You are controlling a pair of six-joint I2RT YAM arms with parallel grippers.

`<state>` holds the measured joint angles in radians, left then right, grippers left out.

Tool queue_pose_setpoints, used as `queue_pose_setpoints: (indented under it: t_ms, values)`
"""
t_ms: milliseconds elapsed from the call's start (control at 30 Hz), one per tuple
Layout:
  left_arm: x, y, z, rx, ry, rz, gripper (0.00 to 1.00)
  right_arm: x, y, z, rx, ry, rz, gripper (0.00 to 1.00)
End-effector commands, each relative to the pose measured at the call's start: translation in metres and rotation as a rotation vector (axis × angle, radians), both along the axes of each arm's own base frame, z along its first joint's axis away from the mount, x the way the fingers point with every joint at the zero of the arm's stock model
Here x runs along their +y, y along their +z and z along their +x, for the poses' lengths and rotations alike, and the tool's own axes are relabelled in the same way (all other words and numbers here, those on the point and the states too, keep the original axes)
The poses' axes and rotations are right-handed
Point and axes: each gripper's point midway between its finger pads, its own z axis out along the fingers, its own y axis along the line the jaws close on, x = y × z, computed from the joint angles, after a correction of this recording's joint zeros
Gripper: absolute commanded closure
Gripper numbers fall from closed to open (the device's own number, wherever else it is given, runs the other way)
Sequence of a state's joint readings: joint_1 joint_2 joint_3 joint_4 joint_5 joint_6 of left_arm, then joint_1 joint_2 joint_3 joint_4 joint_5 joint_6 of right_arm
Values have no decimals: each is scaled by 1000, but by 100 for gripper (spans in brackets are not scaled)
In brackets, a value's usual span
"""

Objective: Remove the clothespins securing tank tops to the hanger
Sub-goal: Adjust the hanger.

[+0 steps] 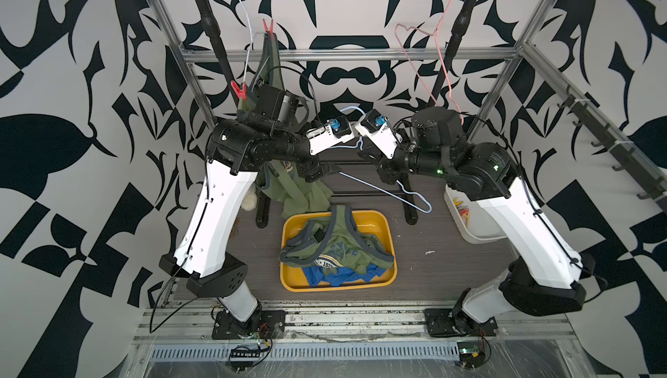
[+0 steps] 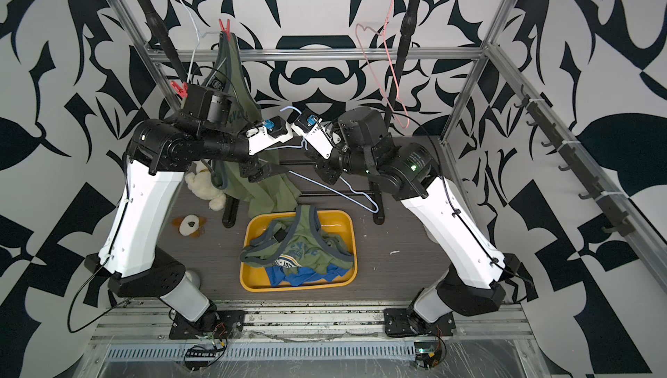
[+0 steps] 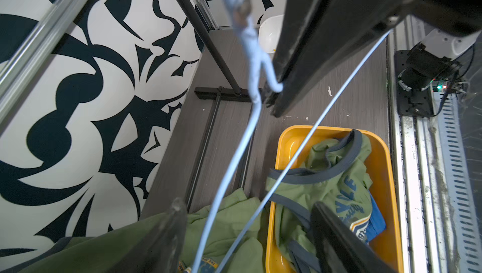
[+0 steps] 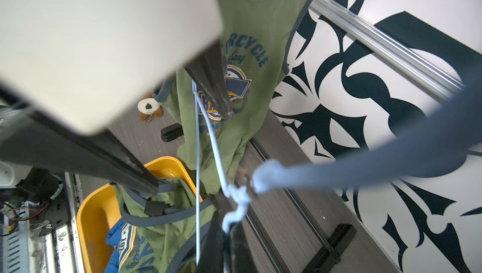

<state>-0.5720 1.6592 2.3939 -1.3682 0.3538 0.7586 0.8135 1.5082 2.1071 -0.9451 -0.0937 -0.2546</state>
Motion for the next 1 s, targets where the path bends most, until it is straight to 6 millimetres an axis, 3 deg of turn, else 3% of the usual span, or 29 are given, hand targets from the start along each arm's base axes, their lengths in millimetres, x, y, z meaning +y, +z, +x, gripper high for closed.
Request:
queue_pose_setpoints:
  t_ms: [0,233,533,700,800,967]
  values:
    - [-1,0,-13,28,-38,-11,26,-2,25,-18,-39,53,73,100]
    - [-2,2,-15,31,-37,-20,51,-6,25,-29,-24,74,81,100]
    - [-3,4,-22,40,-40,-27,100,-8,15,-29,-7,62,68,100]
    - [-2,0,-27,56,-48,-13,100,-8,16,-32,-1,70,77,100]
    - [5,-6,-33,53,-60,24,100,-15,17,-32,-8,48,63,83]
    - [21,-25,-40,42,-75,133,100,-40,22,-40,-8,-3,58,67]
